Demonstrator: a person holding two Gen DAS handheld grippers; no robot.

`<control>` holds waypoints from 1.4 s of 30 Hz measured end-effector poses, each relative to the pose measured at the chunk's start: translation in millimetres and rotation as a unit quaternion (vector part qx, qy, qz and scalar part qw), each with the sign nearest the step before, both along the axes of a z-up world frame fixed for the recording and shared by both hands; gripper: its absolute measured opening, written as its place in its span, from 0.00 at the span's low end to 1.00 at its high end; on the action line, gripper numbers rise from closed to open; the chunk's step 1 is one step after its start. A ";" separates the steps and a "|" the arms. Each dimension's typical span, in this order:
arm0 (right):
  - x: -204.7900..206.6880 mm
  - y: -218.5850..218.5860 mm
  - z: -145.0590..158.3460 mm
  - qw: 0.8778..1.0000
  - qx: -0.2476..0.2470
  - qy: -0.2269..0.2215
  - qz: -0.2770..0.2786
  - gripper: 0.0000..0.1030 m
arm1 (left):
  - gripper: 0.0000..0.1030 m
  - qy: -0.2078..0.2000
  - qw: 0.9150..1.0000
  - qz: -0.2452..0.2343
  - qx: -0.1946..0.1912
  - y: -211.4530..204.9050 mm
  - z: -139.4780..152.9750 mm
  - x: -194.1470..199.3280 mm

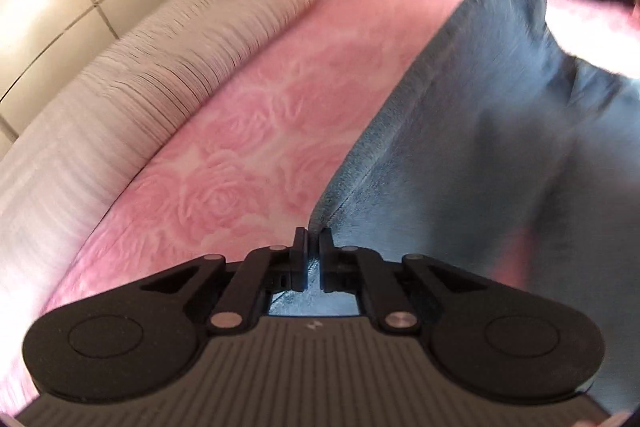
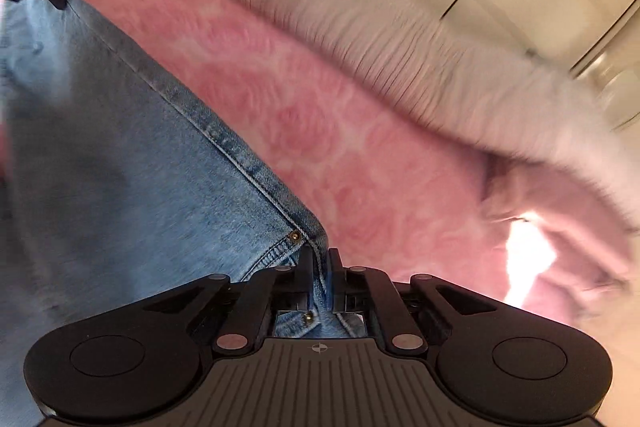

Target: Fold clothes

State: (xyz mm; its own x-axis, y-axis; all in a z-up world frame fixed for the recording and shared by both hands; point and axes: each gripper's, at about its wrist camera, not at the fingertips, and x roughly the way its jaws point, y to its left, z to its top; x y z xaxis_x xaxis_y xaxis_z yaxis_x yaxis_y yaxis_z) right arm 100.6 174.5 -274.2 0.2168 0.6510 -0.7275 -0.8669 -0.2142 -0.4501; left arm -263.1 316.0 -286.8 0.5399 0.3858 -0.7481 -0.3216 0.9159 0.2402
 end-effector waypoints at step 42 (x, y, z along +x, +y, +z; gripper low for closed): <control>6.2 -272.1 -84.9 0.550 0.144 0.537 -0.624 0.46 | 0.42 -0.122 0.752 0.535 -0.365 -70.3 -74.5 -163.6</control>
